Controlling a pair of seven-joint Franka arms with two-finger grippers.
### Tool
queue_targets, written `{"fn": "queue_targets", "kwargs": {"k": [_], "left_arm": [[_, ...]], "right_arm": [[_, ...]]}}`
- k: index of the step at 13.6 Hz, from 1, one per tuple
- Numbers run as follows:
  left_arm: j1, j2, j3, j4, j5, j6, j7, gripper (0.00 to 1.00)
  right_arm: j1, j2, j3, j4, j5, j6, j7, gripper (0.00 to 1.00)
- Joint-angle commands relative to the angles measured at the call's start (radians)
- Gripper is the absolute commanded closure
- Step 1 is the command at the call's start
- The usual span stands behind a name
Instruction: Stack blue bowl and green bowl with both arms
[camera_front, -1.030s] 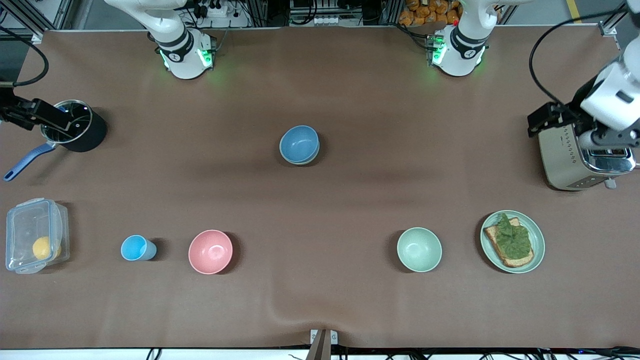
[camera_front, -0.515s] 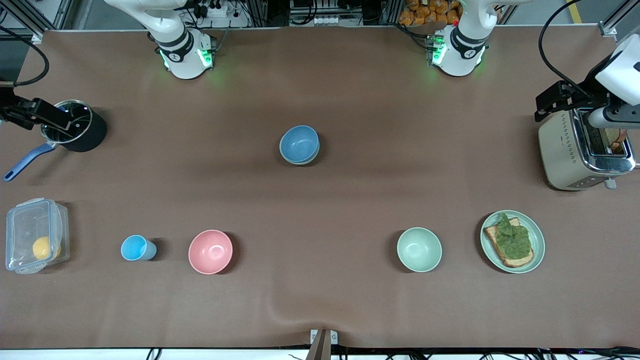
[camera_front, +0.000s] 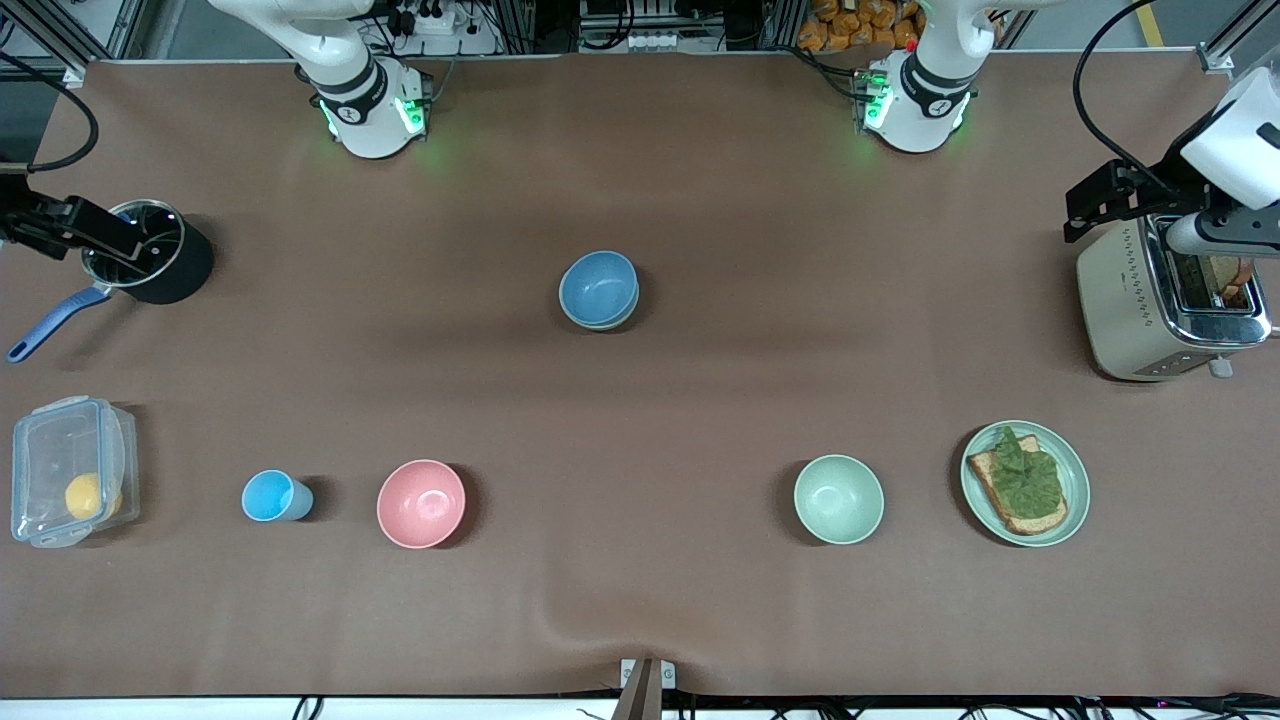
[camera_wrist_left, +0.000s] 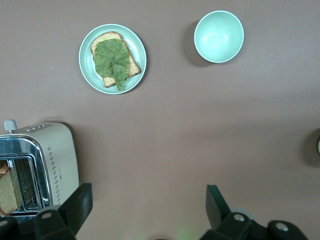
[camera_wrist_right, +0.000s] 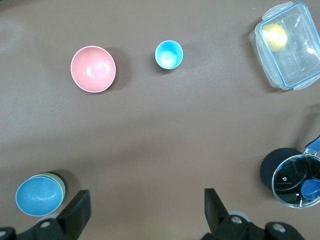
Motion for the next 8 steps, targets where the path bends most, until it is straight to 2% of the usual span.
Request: {"fn": "queue_targets", "kwargs": {"k": [1, 8], "left_arm": [[0.013, -0.004, -0.01, 0.009, 0.001, -0.004, 0.021, 0.0], [0.034, 0.013, 0.003, -0.001, 0.006, -0.004, 0.035, 0.0]], "right_arm": [[-0.02, -0.013, 0.018, -0.002, -0.016, -0.01, -0.011, 0.0], [-0.02, -0.013, 0.016, -0.002, -0.016, -0.017, -0.011, 0.0]]}}
